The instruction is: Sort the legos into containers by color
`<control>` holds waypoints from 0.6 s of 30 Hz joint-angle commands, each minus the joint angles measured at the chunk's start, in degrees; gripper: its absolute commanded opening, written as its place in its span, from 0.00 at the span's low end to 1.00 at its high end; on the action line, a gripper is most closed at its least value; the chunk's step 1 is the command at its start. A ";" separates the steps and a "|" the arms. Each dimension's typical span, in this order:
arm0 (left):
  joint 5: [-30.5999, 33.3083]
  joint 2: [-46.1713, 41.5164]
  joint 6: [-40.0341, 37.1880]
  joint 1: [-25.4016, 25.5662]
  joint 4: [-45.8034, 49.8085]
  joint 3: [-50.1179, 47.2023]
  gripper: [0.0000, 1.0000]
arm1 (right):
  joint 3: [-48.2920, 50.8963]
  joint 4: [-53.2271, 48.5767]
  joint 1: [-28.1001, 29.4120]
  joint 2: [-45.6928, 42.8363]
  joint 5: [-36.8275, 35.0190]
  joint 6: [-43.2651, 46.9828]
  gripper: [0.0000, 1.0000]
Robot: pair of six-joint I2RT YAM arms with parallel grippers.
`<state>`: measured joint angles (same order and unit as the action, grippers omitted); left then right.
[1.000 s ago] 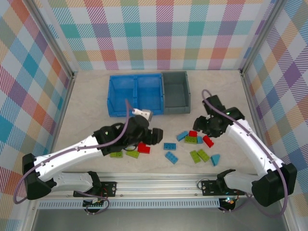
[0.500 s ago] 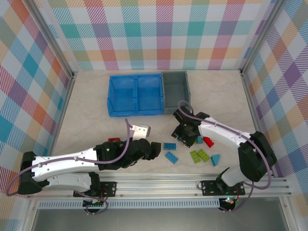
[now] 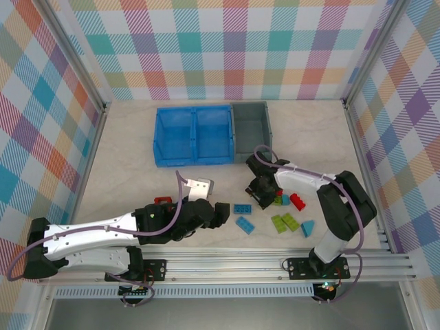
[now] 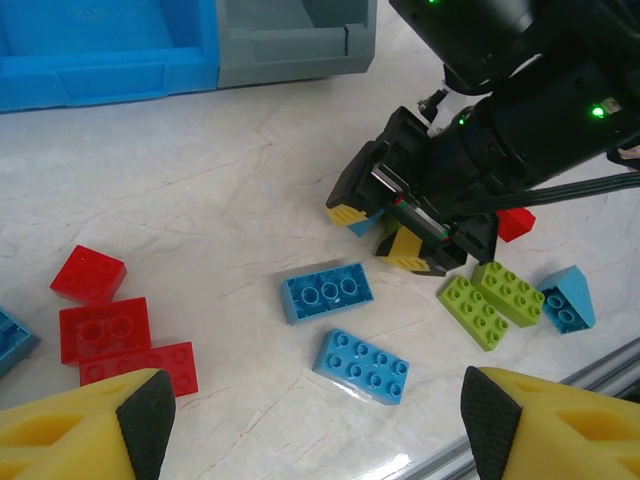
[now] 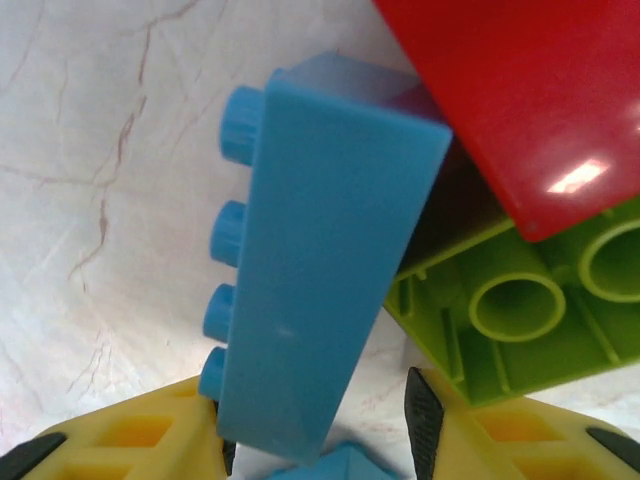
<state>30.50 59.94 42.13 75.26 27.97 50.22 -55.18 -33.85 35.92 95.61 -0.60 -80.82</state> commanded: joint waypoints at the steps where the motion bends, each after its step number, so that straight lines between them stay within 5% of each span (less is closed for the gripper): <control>1: -0.52 -0.99 -1.32 0.74 -2.32 -0.51 0.78 | -2.18 -0.80 -0.28 1.55 -1.45 1.01 0.47; 6: -0.91 -0.82 -1.36 0.71 -2.78 -0.42 0.78 | -2.13 -0.84 -0.68 2.37 -2.04 1.77 0.42; 12: -1.26 -0.31 -1.56 0.72 -3.16 -0.30 0.78 | -3.31 -2.52 -0.91 1.49 -3.15 3.90 0.55; 18: -2.09 0.74 -1.93 0.70 -4.32 -0.06 0.78 | -4.13 -1.91 -3.69 1.10 -3.82 8.75 0.55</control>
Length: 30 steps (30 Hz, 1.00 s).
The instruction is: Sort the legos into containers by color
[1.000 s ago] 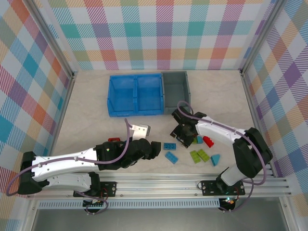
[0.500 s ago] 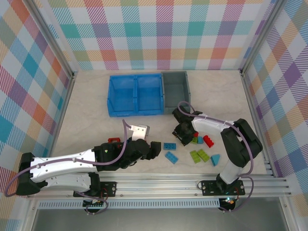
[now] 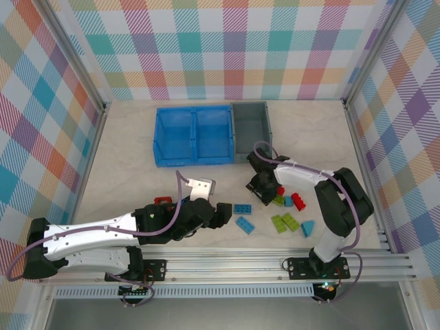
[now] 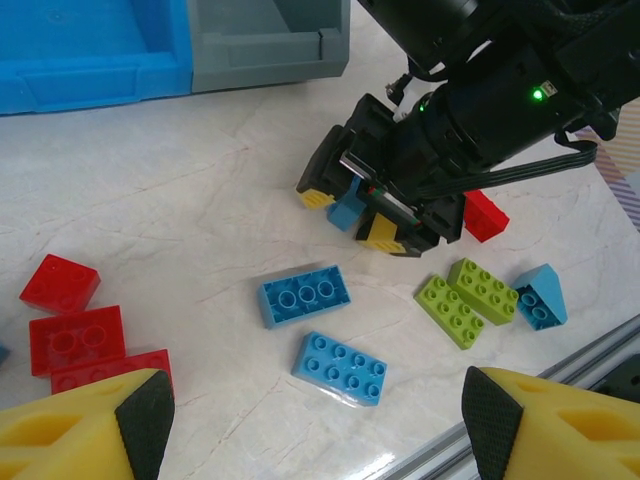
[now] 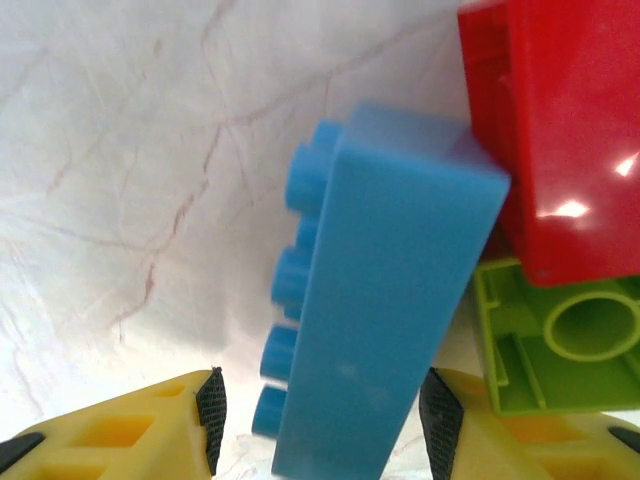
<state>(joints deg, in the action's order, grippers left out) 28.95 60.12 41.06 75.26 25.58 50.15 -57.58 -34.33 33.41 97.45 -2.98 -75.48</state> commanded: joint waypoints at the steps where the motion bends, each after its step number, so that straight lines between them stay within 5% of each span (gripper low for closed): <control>1: -0.80 0.74 -0.99 0.75 -2.18 0.11 0.78 | -2.09 -1.66 -1.52 -0.60 -1.77 4.16 0.55; 8: -1.31 1.64 -1.59 0.71 -2.10 0.71 0.78 | -2.80 -0.90 -2.90 1.00 -0.40 6.40 0.48; 19: 0.54 1.14 -0.99 0.70 -1.41 1.33 0.77 | -3.83 -2.63 -0.55 -2.55 -2.73 7.26 0.18; 30: -0.30 0.28 -2.56 -4.65 1.11 9.34 0.81 | -18.62 -7.60 1.66 -5.45 -14.25 23.29 0.17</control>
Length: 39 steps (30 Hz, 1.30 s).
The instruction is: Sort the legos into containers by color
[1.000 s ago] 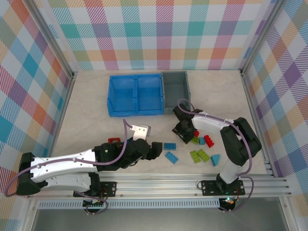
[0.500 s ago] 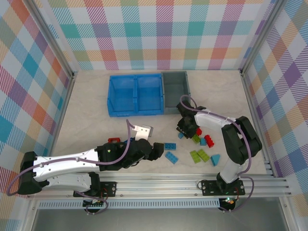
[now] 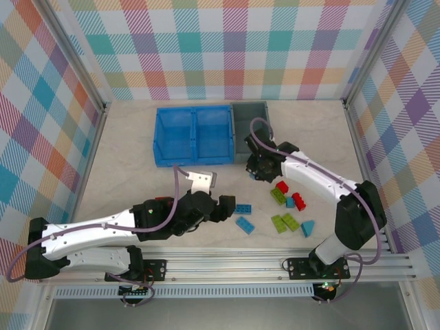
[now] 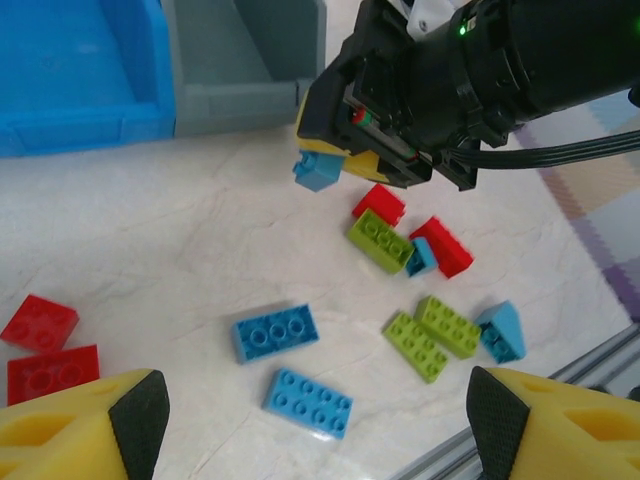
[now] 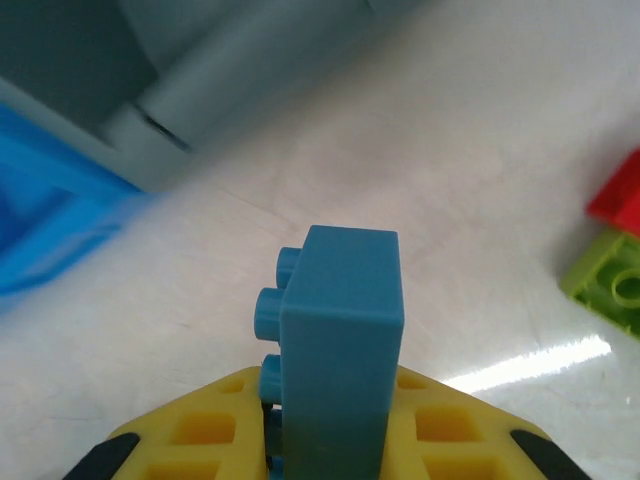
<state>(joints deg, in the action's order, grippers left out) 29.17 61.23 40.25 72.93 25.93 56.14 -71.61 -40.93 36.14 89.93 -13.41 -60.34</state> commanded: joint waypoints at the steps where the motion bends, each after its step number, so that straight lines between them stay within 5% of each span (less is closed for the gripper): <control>1: -1.54 -0.35 -2.23 -3.59 0.86 4.55 0.81 | -7.43 -1.41 -1.84 4.32 -3.75 10.02 0.17; 14: -6.33 8.55 -8.44 -11.49 5.21 18.58 0.81 | -38.28 -8.94 -10.57 33.70 3.42 24.02 0.20; 21: -5.96 9.88 -5.31 -12.95 9.39 18.42 0.81 | -45.35 -12.82 -11.01 39.08 3.85 25.44 0.41; 31: -4.67 5.68 3.58 -19.81 24.84 14.53 0.79 | -44.21 -11.13 -8.99 25.11 2.67 28.75 0.53; 34: -6.67 5.17 6.46 -26.25 32.06 11.20 0.78 | -33.81 -3.85 -5.33 14.12 2.93 32.30 0.56; 39: -10.82 0.88 8.06 -37.70 31.17 -0.67 0.71 | -9.19 11.46 4.35 -2.82 14.49 34.89 0.51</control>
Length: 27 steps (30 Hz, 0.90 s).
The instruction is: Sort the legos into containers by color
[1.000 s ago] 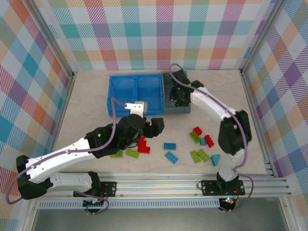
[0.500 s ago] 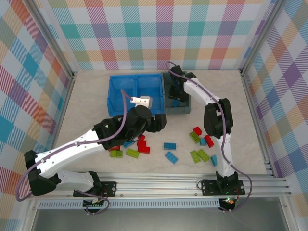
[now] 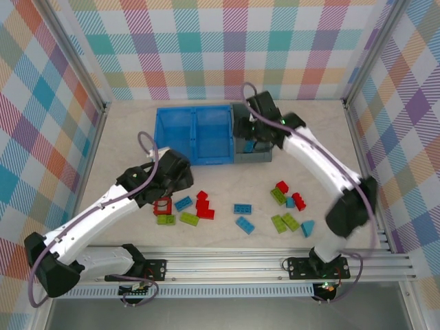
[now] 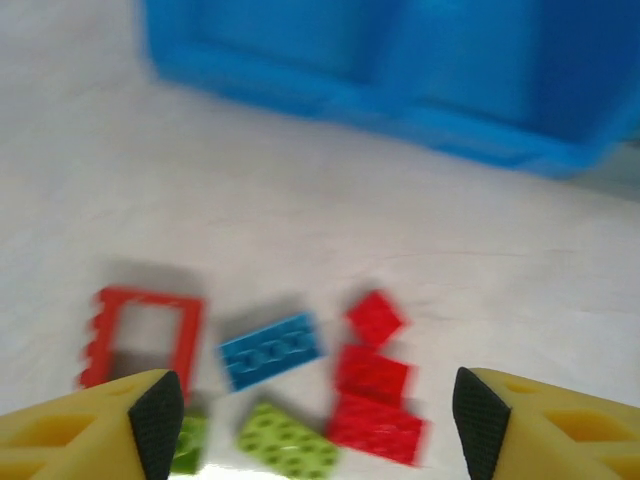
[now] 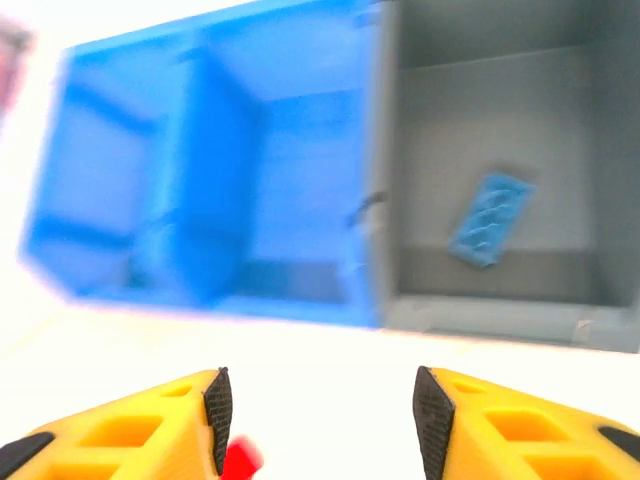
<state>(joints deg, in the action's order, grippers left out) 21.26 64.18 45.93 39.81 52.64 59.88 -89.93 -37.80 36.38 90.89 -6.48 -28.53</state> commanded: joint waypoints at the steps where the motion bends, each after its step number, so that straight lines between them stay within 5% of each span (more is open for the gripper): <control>1: -3.98 -2.61 2.17 -6.97 3.47 -7.03 0.69 | 13.61 11.52 6.54 -6.03 11.32 3.24 0.51; 4: -4.72 -2.13 1.25 -12.56 1.58 -12.37 0.63 | 23.11 17.71 14.70 -9.35 18.96 2.53 0.50; 11: -6.88 1.16 -5.19 -17.92 -8.01 -17.66 0.52 | 31.56 24.67 27.97 -10.88 19.53 -2.24 0.48; 16: -7.30 7.01 -8.81 -20.00 -9.65 -17.98 0.41 | 30.48 23.92 29.04 -9.01 18.88 -3.11 0.48; 27: -10.17 10.17 -11.85 -21.26 -13.61 -21.49 0.39 | 28.95 23.95 29.11 -5.73 19.04 -4.51 0.46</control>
<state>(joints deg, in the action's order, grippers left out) 12.43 72.71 35.99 19.29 40.66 39.55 -59.13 -15.40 65.34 84.03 11.68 -31.66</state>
